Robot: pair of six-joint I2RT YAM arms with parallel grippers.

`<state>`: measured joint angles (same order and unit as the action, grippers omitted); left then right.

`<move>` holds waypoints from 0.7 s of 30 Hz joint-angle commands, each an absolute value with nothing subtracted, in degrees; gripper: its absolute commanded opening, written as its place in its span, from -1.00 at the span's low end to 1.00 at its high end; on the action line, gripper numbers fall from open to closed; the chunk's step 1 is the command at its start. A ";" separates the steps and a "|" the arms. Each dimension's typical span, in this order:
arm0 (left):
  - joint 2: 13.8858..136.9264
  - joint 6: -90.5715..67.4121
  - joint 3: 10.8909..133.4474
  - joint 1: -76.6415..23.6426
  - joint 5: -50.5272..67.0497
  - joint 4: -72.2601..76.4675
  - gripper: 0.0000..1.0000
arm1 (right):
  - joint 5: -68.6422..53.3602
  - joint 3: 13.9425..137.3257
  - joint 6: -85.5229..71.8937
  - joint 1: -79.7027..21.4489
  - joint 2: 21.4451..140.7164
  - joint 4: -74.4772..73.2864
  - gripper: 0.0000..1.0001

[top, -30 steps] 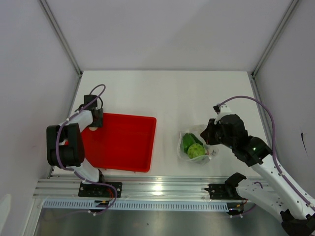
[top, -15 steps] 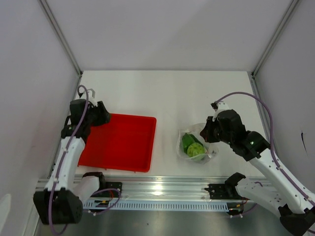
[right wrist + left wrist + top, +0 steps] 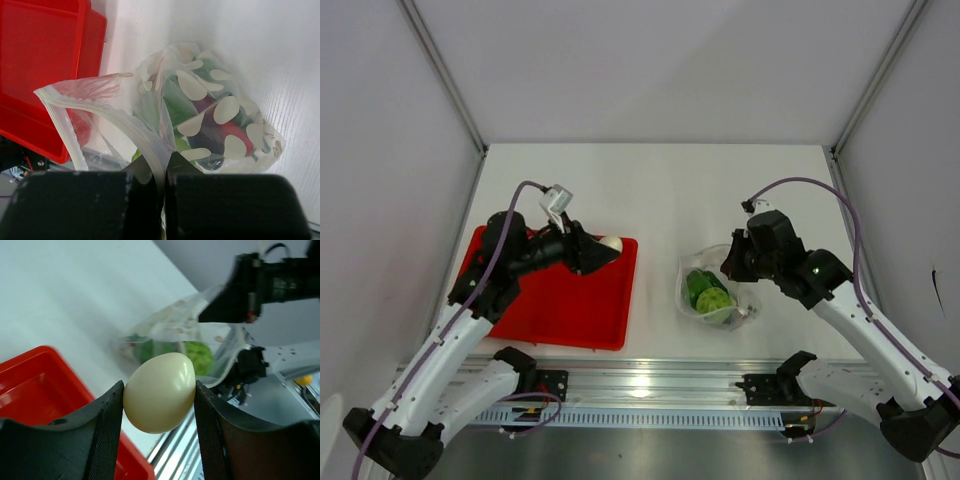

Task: Place the food in the zip-top bag and seal the zipper
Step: Pick up the fake food from the bin, then place the fake food in the zipper food storage bag.

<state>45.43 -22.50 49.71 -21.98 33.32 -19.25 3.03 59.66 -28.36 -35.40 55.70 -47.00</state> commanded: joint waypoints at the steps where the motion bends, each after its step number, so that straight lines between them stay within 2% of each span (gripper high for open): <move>1: 49.19 -27.41 52.38 -28.55 32.44 -9.95 -0.99 | 3.34 63.01 -31.55 -35.33 56.78 -48.16 -1.00; 6: 59.31 -32.34 55.88 -40.68 27.95 -0.37 -0.99 | 2.64 63.81 -33.83 -35.95 55.46 -48.95 -1.00; 10: 65.47 -31.64 61.07 -49.20 21.12 0.97 -0.99 | 2.64 63.81 -34.80 -36.38 55.28 -49.57 -1.00; 15: 70.83 -31.81 64.16 -53.08 13.81 -3.60 -0.99 | 2.29 64.77 -35.24 -36.65 55.90 -48.87 -1.00; 21: 75.05 -32.26 65.47 -55.89 11.78 -5.09 -0.95 | 2.02 66.18 -34.98 -36.74 56.87 -48.25 -1.00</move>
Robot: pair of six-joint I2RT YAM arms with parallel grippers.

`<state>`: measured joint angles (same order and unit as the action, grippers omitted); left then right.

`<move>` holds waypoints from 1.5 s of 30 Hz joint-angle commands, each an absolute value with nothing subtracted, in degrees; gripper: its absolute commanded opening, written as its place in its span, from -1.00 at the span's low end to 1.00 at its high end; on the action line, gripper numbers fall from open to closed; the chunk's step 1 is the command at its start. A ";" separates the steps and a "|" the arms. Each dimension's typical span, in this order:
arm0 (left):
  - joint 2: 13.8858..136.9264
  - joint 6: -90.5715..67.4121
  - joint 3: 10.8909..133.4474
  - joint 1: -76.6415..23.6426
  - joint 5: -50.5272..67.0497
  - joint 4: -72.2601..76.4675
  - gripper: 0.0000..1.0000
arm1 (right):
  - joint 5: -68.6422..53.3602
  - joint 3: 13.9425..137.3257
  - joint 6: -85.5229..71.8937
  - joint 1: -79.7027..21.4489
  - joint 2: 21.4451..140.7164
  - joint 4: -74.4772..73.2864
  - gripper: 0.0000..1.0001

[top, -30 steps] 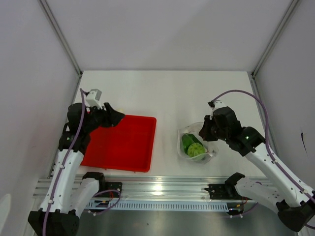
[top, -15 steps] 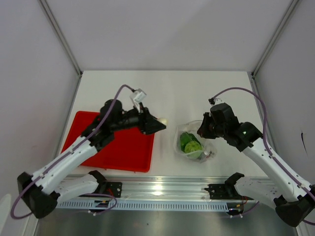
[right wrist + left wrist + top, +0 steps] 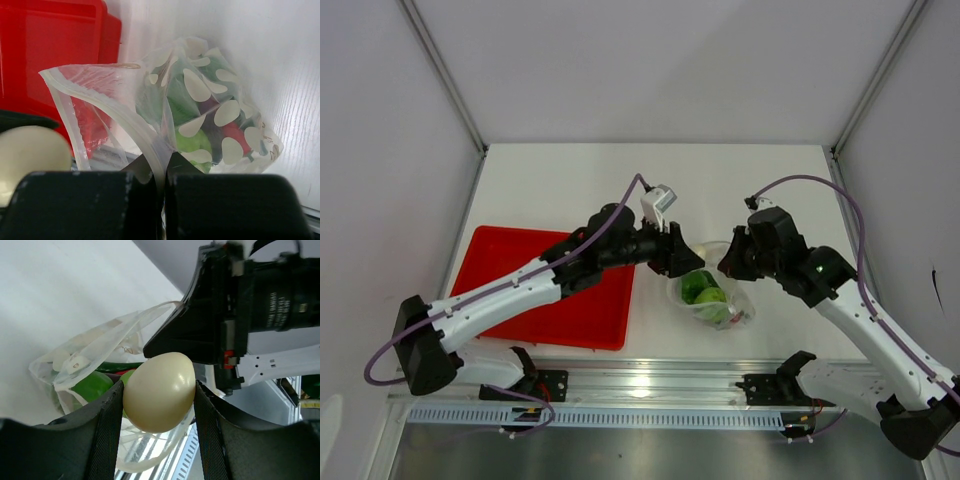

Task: Place the food in the zip-top bag and seal the zipper
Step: Place the fake food in the zipper food storage bag, then zip the zipper food storage bag at the center of the board.

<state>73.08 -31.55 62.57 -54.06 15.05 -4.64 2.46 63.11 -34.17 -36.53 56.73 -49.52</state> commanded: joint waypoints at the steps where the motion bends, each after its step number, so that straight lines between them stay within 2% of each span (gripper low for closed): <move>1: 75.84 -32.17 65.91 -56.33 11.52 -5.88 -0.89 | 1.93 66.36 -34.98 -36.91 57.04 -48.16 -1.00; 3: 78.29 -31.91 68.20 -56.69 11.60 -8.60 -0.77 | 1.93 66.71 -35.07 -36.91 56.95 -47.99 -1.00; 6: 79.80 -31.73 69.69 -56.78 10.21 -11.68 -0.11 | 2.28 66.97 -35.16 -37.00 56.43 -48.25 -1.00; 8: 80.07 -30.68 70.40 -56.87 9.49 -12.57 0.45 | 2.63 66.88 -35.16 -36.91 55.99 -48.69 -1.00; 9: 79.98 -30.06 70.57 -56.87 9.41 -12.57 0.83 | 2.81 66.80 -35.07 -36.91 55.81 -48.87 -1.00; 10: 79.28 -29.54 70.84 -56.95 9.14 -12.66 0.99 | 3.07 66.71 -35.07 -36.91 55.72 -49.04 -1.00; 17: 71.30 -27.07 67.77 -57.04 3.96 -11.61 0.99 | 3.60 66.53 -34.98 -36.74 54.93 -49.83 -1.00; 23: 63.29 -30.49 60.03 -57.04 -5.80 -13.88 0.99 | 3.69 66.27 -35.33 -36.74 53.88 -50.45 -1.00; 33: 68.64 -34.28 56.95 -57.13 2.64 -13.89 0.94 | 3.78 66.18 -35.60 -36.74 52.38 -50.89 -1.00; 35: 69.52 -34.72 56.95 -57.13 3.59 -14.07 0.84 | 4.22 66.27 -35.42 -36.65 51.94 -51.15 -1.00; 38: 69.26 -35.24 54.50 -57.13 7.19 -10.13 0.54 | 4.57 66.01 -35.33 -36.65 51.59 -51.50 -1.00; 39: 69.08 -35.51 53.54 -57.13 8.16 -8.80 0.38 | 4.57 65.83 -35.25 -36.65 51.50 -51.42 -1.00; 41: 69.08 -35.68 52.48 -57.13 10.62 -6.08 0.26 | 4.57 65.48 -35.33 -36.65 51.33 -51.15 -1.00; 42: 69.26 -35.68 52.47 -57.13 13.42 -3.89 0.09 | 4.57 64.96 -35.25 -36.65 51.24 -51.07 -1.00; 44: 70.31 -35.51 52.91 -57.13 16.33 -1.68 -0.07 | 4.48 64.51 -35.16 -36.65 51.24 -50.63 -1.00; 45: 70.83 -35.33 53.17 -57.13 18.87 -0.28 -0.22 | 4.40 64.34 -35.16 -36.56 51.24 -50.63 -1.00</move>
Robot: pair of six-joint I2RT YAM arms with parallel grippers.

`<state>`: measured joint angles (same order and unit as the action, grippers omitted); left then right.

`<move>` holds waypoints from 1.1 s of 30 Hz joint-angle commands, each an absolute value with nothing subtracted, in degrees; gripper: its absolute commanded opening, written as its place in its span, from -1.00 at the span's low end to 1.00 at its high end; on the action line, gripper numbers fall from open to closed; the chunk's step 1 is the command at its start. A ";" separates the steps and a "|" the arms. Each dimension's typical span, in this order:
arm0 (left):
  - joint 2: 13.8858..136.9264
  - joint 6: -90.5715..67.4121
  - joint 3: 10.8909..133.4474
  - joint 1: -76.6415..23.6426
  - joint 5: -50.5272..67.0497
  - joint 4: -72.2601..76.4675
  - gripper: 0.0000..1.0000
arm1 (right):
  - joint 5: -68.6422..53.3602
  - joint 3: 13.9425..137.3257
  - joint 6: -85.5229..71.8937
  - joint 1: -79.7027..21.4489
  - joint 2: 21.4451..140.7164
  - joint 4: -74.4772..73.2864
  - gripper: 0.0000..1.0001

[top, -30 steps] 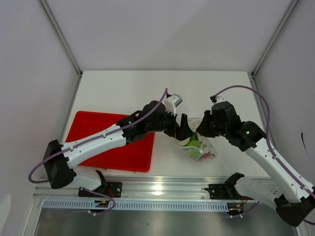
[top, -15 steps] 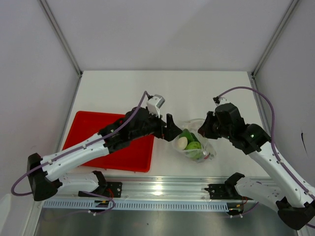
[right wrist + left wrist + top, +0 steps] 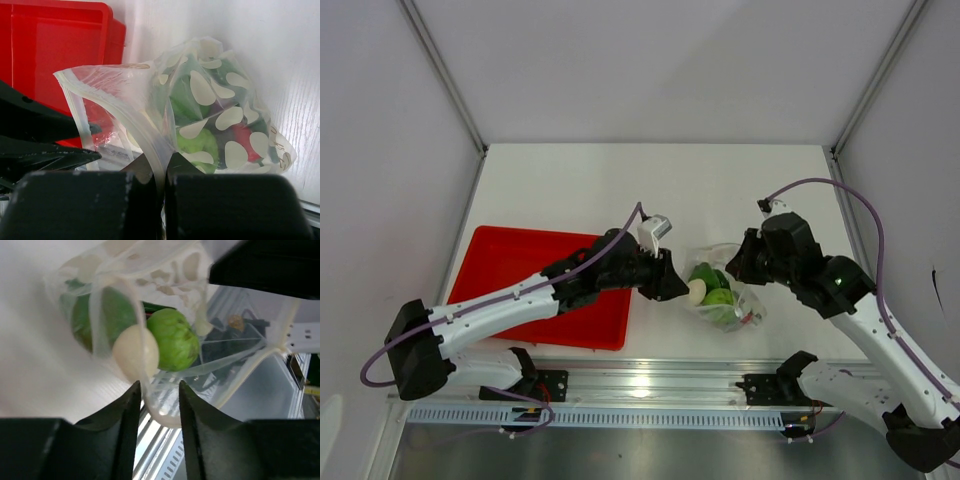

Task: Place the food in the zip-top bag and seal the zipper
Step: Zip the zipper food storage bag at the center of the board.

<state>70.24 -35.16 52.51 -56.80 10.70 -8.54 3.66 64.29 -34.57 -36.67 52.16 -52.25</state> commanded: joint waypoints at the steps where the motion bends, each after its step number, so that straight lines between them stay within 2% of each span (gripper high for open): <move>1: 71.80 -35.25 54.48 -57.13 20.03 0.69 -0.26 | 4.39 64.07 -35.07 -36.56 51.24 -50.54 -1.00; 2: 72.24 -34.98 54.93 -57.13 20.82 1.66 -0.33 | 4.31 63.99 -35.07 -36.56 51.24 -50.54 -1.00; 5: 74.08 -34.72 58.09 -57.13 23.81 2.72 -0.73 | 4.22 63.90 -34.54 -36.56 51.24 -50.54 -1.00; 6: 74.27 -34.72 59.57 -57.13 24.25 2.55 -0.98 | 4.31 63.98 -34.28 -36.48 51.24 -50.89 -1.00; 11: 75.15 -34.89 64.86 -57.04 27.33 1.77 -0.99 | 3.78 66.26 -30.43 -36.56 53.08 -52.47 -1.00; 14: 72.70 -36.73 68.99 -57.13 22.62 -2.17 -0.99 | 1.85 69.24 -28.31 -37.52 53.97 -53.87 -1.00; 19: 64.43 -43.85 61.10 -57.39 12.58 -2.63 -0.99 | 1.85 69.26 -28.30 -38.32 50.10 -53.09 -0.99; 23: 69.34 -45.26 59.24 -56.78 16.16 -4.49 -0.99 | -2.81 63.82 -29.18 -38.06 52.28 -50.28 -1.00; 26: 71.19 -48.41 55.38 -56.78 18.89 0.51 -0.99 | -3.60 60.56 -30.14 -38.85 54.48 -49.13 -1.00; 29: 71.54 -50.45 51.25 -56.78 18.90 5.79 -0.99 | -3.52 60.03 -29.97 -39.72 55.11 -48.43 -1.00; 33: 73.30 -48.87 53.87 -56.43 18.55 3.43 -0.99 | -6.14 62.13 -28.66 -39.90 55.98 -48.16 -1.00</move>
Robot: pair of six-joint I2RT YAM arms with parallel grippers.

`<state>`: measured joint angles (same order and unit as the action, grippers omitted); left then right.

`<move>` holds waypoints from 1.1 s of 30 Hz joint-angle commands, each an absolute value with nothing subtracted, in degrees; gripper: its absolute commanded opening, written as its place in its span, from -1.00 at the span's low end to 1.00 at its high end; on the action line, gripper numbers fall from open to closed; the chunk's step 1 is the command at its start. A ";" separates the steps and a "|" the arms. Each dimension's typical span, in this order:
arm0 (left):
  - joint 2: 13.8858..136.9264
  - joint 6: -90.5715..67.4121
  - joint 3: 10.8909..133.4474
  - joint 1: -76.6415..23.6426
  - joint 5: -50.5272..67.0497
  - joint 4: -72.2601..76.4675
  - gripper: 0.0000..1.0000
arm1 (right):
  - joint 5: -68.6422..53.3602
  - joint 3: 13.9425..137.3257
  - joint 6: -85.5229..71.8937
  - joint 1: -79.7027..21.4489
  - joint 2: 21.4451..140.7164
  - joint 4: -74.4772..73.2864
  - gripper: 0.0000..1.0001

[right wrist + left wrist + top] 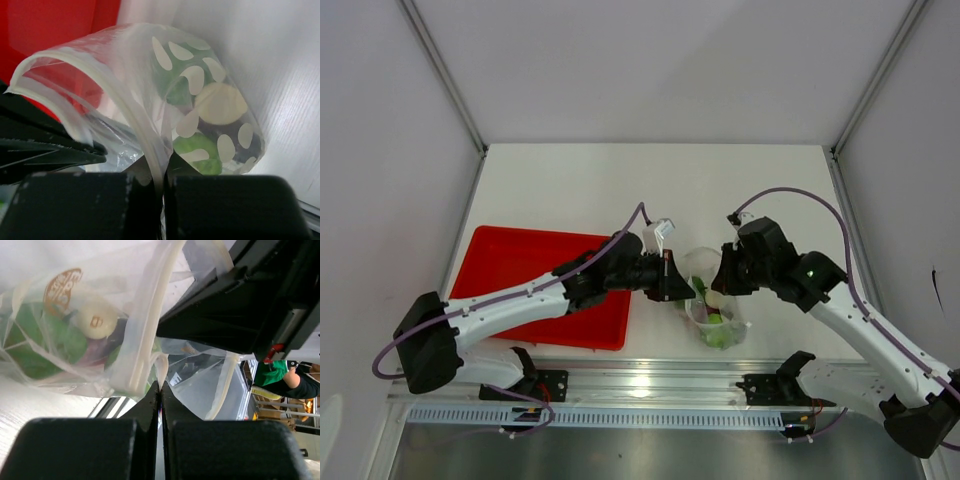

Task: Place the food in the zip-top bag and seal the zipper
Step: Zip the zipper food storage bag at the center of the board.

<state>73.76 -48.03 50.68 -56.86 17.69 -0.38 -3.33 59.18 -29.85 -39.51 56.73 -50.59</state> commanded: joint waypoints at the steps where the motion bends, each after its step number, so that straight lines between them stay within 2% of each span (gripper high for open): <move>1: 73.47 -48.61 54.22 -56.25 18.63 2.99 -0.99 | -7.37 62.66 -28.30 -40.08 56.25 -48.34 -0.99; 3: 73.83 -48.34 55.63 -55.73 18.63 2.64 -0.99 | -7.91 63.81 -28.30 -40.34 56.16 -48.60 -0.96; 5: 73.92 -47.82 56.77 -55.37 18.55 1.85 -0.99 | -8.70 64.25 -28.04 -40.96 55.55 -48.60 -0.83; 6: 73.83 -47.64 57.04 -55.11 18.46 1.58 -0.99 | -8.79 64.25 -28.12 -41.13 54.59 -48.86 -0.57; 10: 73.04 -47.55 57.39 -54.23 18.11 0.79 -0.99 | -9.14 63.90 -28.39 -41.92 51.61 -50.27 0.00; 12: 72.77 -47.55 57.57 -53.88 17.93 0.44 -0.99 | -9.23 63.29 -29.18 -42.27 50.19 -51.41 0.18; 14: 72.42 -47.64 57.92 -53.62 17.49 -0.52 -0.99 | -9.66 62.93 -30.31 -42.63 47.99 -53.16 0.23; 15: 72.33 -47.64 57.92 -53.44 17.49 -1.22 -0.99 | -9.67 62.84 -30.67 -42.80 47.47 -53.87 0.44; 25: 74.35 -47.81 60.47 -52.47 18.98 -2.37 -0.99 | -6.07 59.77 -35.50 -48.68 44.21 -62.13 0.55; 33: 75.15 -48.34 61.61 -51.94 19.07 -2.73 -0.99 | 2.18 59.94 -39.63 -57.03 45.26 -66.79 0.38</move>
